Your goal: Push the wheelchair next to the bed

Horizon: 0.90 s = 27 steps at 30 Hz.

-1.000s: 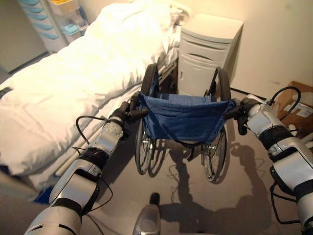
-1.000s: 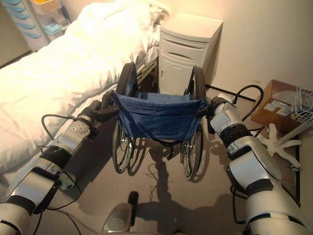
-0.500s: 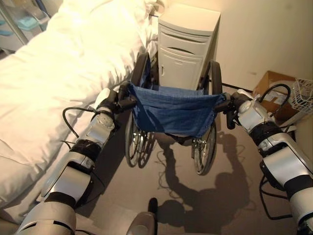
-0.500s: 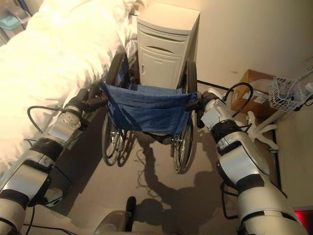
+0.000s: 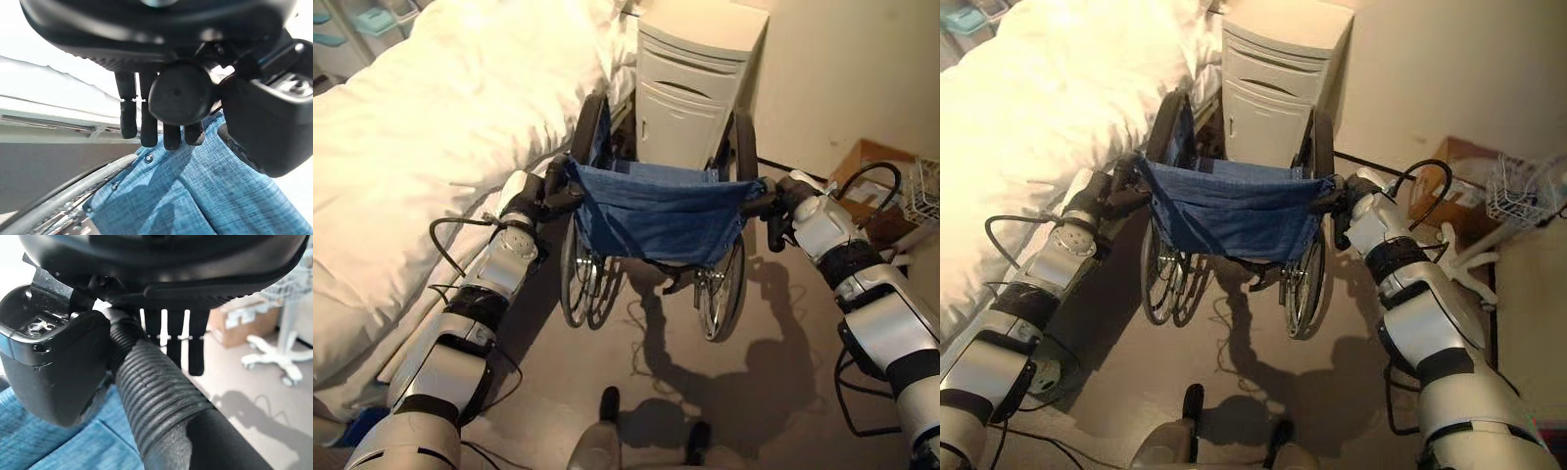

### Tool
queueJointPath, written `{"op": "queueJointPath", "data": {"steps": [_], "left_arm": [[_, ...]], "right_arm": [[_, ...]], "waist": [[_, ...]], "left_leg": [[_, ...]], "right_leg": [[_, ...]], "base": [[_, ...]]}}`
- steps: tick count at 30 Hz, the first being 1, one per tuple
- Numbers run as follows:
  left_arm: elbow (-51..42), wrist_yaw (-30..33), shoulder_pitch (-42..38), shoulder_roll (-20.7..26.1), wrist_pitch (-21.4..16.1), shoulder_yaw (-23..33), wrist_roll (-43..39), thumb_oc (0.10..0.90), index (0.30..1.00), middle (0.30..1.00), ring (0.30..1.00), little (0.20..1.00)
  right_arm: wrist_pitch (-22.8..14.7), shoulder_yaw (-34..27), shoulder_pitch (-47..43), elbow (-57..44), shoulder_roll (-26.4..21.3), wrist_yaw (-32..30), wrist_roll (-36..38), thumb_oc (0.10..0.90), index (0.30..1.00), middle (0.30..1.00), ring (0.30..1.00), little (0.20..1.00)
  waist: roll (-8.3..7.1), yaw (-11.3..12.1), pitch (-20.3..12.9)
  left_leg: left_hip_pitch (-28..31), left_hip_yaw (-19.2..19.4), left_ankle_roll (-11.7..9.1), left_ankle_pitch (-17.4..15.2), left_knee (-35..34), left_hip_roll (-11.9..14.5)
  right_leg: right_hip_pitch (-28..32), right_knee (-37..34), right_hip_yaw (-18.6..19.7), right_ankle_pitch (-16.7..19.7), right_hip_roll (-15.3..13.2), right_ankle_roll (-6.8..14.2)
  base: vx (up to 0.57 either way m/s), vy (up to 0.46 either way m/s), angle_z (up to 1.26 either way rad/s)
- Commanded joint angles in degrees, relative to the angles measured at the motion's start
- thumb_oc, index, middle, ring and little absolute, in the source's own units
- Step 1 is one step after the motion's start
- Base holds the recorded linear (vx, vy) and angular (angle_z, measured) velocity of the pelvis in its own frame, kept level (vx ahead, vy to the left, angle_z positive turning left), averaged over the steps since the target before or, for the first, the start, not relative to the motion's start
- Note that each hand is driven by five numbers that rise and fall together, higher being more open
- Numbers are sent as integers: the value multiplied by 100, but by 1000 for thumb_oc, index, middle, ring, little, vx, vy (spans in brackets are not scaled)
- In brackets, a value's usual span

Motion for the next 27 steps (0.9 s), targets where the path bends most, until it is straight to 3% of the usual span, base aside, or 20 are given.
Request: {"op": "queueJointPath", "data": {"steps": [1,17,18,19,20,27], "left_arm": [[589,-311,164,-6,196,-307,393,400,300,300,300,300],[649,-304,338,-79,342,-234,464,400,300,300,300,300],[688,-253,317,-72,381,-239,435,555,533,533,533,533],[699,-249,313,-70,391,-239,432,646,669,669,669,669],[719,-273,306,-64,434,-239,410,800,900,900,900,900],[686,-756,285,-9,692,-179,-2,800,900,900,900,900]], "right_arm": [[-1198,518,215,-576,312,319,181,400,300,300,300,300],[-1023,398,474,-418,337,507,80,400,300,300,300,300],[-968,391,489,-419,335,475,158,800,900,900,900,900],[-958,385,494,-426,336,485,173,800,900,900,900,900],[-904,369,506,-462,335,535,226,800,900,900,900,900],[-593,275,473,-770,177,901,798,800,900,900,900,900]], "waist": [[-20,132,326],[15,76,175],[16,54,175],[17,51,177],[14,37,181],[-21,-25,214]], "left_leg": [[573,69,55,-172,-381,-285],[906,-34,60,-298,-492,-384],[919,-22,67,-305,-491,-386],[921,-21,66,-306,-491,-386],[926,-19,69,-310,-493,-390],[949,-13,65,-320,-492,-392]], "right_leg": [[58,-205,38,931,-140,73],[375,-345,44,722,-28,2],[375,-340,64,722,-22,1],[374,-339,67,722,-22,1],[371,-343,80,725,-18,2],[384,-373,149,753,-6,7]], "base": [[102,-63,31],[17,-7,3],[0,0,0],[0,0,0],[0,0,0],[0,0,0]]}}
